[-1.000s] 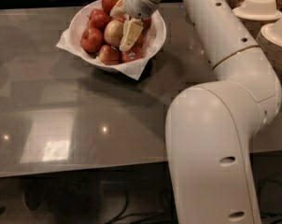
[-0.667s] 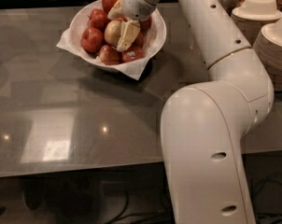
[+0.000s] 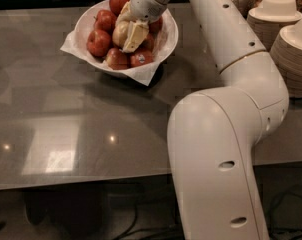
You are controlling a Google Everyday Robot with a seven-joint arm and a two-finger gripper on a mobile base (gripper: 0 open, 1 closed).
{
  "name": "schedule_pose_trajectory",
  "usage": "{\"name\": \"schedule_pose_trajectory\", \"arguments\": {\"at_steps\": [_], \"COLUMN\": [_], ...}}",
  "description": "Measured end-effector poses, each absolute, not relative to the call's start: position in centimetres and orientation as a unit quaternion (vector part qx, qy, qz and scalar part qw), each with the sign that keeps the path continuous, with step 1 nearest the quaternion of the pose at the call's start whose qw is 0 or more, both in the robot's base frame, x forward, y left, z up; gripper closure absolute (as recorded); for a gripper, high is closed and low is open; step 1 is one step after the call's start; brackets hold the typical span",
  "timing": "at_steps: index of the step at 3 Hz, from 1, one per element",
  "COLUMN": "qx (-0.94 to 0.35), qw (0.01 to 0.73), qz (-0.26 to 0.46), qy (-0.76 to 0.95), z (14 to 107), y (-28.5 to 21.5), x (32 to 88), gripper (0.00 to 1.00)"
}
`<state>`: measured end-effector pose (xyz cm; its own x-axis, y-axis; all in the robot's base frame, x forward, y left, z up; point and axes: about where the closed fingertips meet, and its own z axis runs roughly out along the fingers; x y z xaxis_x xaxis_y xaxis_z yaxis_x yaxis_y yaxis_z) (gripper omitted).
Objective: Pick apple from white bowl
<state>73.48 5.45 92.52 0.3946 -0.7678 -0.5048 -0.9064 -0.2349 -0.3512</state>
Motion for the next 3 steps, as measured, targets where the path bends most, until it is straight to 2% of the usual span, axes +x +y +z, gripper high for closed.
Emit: {"name": "schedule_pose_trajectory", "arguments": {"at_steps": [1,2,3], "qx": [-0.783,-0.788,-0.799], "qw": [0.296,0.294,0.296], "qz": [0.109,0.098,0.086], "qy": [0.536,0.532,0.516], "z": [93.3,94.9,96.9], "y": [4.9,4.1,3.5], "x": [72.8,72.0,70.8], "gripper": [0.92,1.0,1.0]}}
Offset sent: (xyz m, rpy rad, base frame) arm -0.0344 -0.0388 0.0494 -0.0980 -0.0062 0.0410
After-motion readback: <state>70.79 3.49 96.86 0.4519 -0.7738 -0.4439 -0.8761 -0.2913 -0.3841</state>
